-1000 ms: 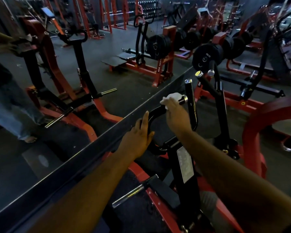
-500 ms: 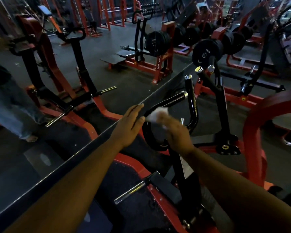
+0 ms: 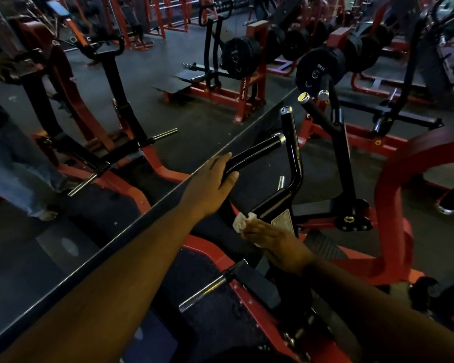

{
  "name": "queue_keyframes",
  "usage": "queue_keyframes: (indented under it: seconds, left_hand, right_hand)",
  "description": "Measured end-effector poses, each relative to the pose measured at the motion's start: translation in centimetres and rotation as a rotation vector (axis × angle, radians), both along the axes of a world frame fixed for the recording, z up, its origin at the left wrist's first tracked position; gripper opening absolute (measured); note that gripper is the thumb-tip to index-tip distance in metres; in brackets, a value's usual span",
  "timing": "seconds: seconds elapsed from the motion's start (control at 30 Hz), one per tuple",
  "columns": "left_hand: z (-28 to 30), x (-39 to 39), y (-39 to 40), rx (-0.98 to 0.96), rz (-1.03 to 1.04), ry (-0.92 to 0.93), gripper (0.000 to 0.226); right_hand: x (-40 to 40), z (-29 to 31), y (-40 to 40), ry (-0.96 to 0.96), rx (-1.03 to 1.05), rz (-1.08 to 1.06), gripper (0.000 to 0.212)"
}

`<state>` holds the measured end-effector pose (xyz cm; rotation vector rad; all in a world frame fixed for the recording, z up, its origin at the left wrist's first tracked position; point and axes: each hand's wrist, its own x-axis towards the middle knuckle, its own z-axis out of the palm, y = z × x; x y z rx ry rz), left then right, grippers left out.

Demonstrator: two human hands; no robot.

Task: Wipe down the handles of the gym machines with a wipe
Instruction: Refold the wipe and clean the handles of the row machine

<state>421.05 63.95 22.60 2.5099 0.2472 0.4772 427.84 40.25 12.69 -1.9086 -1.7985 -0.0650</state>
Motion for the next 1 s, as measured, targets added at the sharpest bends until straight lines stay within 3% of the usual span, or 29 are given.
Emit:
queue_keyframes:
  seconds: [0.1, 0.2, 0.3, 0.37, 0.47, 0.63, 0.77, 0.9, 1.0]
  left_hand:
    - [-0.1, 1.2, -0.7, 0.108, 0.033, 0.065, 0.063]
    - [-0.7, 1.8, -1.5, 0.2, 0.104, 0.039, 0.059]
    - [-1.2, 1.7, -1.9, 0.252, 0.146, 0.015, 0.055]
    - [-1.4, 1.6, -2.0, 0.262, 0.148, 0.003, 0.055]
    - [-1.9, 1.6, -1.9, 0.245, 0.153, 0.001, 0.055]
    - [-1.8, 1.5, -2.0, 0.221, 0.148, -0.01, 0.057]
    - [-1.6, 1.5, -2.0, 0.216, 0.171, 0.01, 0.054]
    - [-1.5, 1.4, -2.3, 0.231, 0.19, 0.013, 0.054]
    - [-1.7, 1.4, -2.1, 0.248, 0.173, -0.007, 0.053]
  right_hand:
    - [2.7, 3.9, -1.1, 0.052, 0.155, -0.174, 0.049]
    - [6.8, 9.0, 1.3, 0.154, 0.439, -0.527, 0.046]
    - [11.4, 11.1, 5.1, 0.2, 0.326, -0.709, 0.048]
    - [12.1, 10.3, 7.2, 0.229, 0.224, -0.727, 0.051]
    - [8.8, 8.8, 8.9, 0.27, 0.29, -0.718, 0.051]
    - [2.8, 8.6, 7.6, 0.354, 0.462, -0.316, 0.04]
    - [7.8, 10.5, 6.9, 0.533, 0.696, -0.636, 0.036]
    - [8.7, 9.7, 8.6, 0.386, 0.405, -0.652, 0.045]
    - [4.6, 7.7, 8.8, 0.373, 0.425, -0.486, 0.048]
